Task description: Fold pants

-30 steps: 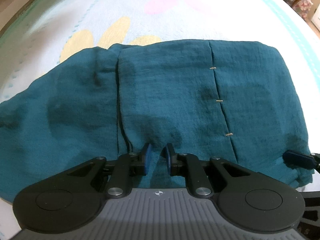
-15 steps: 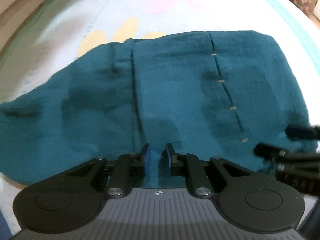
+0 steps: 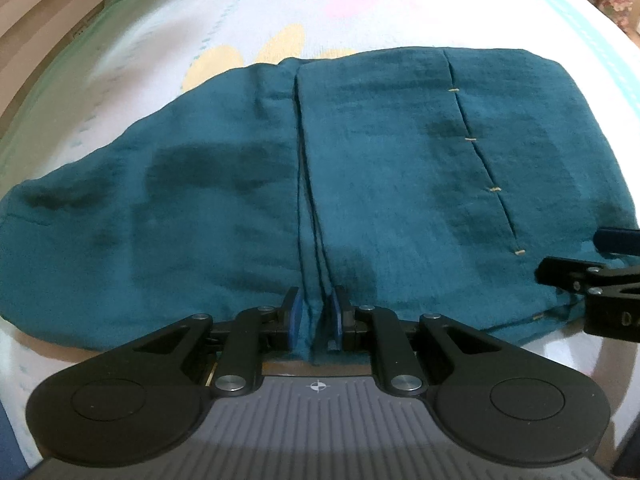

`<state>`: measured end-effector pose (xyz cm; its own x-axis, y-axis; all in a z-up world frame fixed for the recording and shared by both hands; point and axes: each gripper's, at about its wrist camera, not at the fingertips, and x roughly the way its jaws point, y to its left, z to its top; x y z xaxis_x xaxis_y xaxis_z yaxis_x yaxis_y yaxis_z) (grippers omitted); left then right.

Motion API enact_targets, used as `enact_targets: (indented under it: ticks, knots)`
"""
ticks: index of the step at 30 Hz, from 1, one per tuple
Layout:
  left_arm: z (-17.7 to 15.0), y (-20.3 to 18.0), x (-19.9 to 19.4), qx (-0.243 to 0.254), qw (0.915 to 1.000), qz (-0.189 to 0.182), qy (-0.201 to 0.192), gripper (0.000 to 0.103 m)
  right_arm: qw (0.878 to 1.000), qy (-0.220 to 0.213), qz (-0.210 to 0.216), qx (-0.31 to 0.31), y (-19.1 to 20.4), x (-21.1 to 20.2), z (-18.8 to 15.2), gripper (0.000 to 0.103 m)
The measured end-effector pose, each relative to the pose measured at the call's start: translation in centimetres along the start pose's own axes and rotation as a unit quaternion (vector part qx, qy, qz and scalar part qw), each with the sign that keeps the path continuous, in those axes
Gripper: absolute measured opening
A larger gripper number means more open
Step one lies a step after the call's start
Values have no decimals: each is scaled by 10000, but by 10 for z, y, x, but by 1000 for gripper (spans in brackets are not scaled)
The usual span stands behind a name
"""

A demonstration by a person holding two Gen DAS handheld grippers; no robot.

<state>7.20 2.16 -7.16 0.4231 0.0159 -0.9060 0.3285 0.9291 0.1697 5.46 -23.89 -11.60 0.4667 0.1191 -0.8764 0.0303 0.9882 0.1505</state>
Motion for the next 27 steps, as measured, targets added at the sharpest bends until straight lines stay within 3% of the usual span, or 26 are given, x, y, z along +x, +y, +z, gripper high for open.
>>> enact_targets:
  ticks: [16,21,27]
  knots:
    - [-3,8,-7,-211,9997,-64,-92,16,10000,-6,-40,-71,3,1,0,77]
    - [-18,36,-23,-470,9986,-16,-248,16,10000,-11,-33,-58,3,1,0,77]
    - [-36,98,-44,-826,9950,264,-501,16,10000,-10,-33,-59,3,1,0,77]
